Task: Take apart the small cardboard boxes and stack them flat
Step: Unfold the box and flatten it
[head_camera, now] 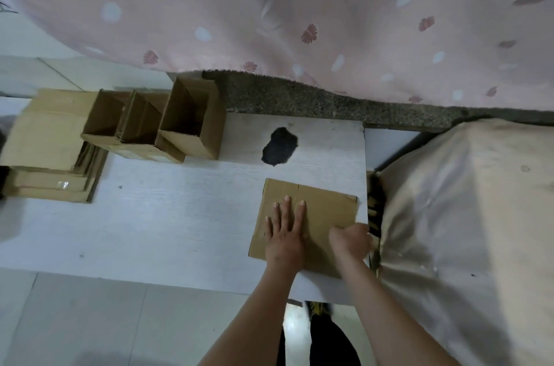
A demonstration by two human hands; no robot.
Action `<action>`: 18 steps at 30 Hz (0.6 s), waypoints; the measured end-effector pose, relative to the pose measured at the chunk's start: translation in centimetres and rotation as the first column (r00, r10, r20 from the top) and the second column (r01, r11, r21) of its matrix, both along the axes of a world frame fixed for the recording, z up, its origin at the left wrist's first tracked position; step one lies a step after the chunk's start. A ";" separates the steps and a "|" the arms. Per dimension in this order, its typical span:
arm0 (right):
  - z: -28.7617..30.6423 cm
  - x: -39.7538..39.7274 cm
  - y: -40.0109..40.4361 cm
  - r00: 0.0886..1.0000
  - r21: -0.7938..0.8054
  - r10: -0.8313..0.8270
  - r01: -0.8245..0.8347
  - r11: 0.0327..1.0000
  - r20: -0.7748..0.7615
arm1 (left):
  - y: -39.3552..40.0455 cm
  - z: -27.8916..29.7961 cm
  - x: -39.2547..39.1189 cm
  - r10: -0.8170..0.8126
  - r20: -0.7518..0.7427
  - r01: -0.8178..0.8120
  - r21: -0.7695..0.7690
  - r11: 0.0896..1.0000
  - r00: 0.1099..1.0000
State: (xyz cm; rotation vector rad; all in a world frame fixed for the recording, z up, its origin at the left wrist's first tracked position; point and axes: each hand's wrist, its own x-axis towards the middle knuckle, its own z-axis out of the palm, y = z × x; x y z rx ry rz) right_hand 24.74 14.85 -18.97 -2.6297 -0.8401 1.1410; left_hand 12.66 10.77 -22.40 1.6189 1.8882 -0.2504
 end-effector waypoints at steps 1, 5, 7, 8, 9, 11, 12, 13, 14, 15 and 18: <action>-0.1 0.3 0.1 0.999 -0.025 -0.033 0.032 0.999 -0.027 | 0.0 0.2 0.1 0.017 0.020 -0.017 -0.010 1.000 1.000; -0.5 1.4 0.0 0.989 -0.017 0.022 -0.025 1.000 -0.144 | -0.1 0.6 0.0 0.121 0.085 -0.122 0.001 0.993 0.989; -0.3 1.9 -0.4 0.972 0.009 0.035 -0.034 0.999 -0.233 | -1.0 0.9 0.2 0.218 0.095 -0.217 -0.015 0.976 0.971; 0.0 2.1 -0.6 0.965 0.019 0.032 -0.028 0.999 -0.260 | -1.6 1.1 0.4 0.279 0.097 -0.278 -0.031 0.960 0.955; 0.4 2.2 -0.8 0.961 0.035 0.028 -0.019 0.999 -0.275 | -2.4 1.5 0.8 0.350 0.100 -0.346 -0.056 0.937 0.931; 1.5 1.9 -1.5 0.957 0.090 0.014 0.013 0.996 -0.290 | -3.7 2.6 1.9 0.519 0.120 -0.504 -0.135 0.853 0.846; 2.2 1.6 -1.9 0.953 0.121 0.009 0.029 0.992 -0.304 | -4.3 3.4 2.4 0.620 0.126 -0.598 -0.172 0.783 0.774; 2.9 1.3 -2.5 0.944 0.146 0.007 0.043 0.988 -0.329 | -4.7 4.3 2.7 0.726 0.133 -0.698 -0.207 0.686 0.675; 3.6 1.0 -3.0 0.933 0.165 0.006 0.057 0.985 -0.360 | -5.1 5.2 2.7 0.828 0.143 -0.790 -0.248 0.561 0.543; 4.4 0.6 -3.5 0.920 0.177 0.005 0.070 0.982 -0.391 | -5.5 6.0 2.7 0.911 0.147 -0.861 -0.297 0.413 0.386; 6.6 -0.4 -5.2 0.865 0.190 0.002 0.107 0.976 -0.502 | -6.8 8.9 1.9 0.976 0.207 -0.902 -0.430 0.027 -0.070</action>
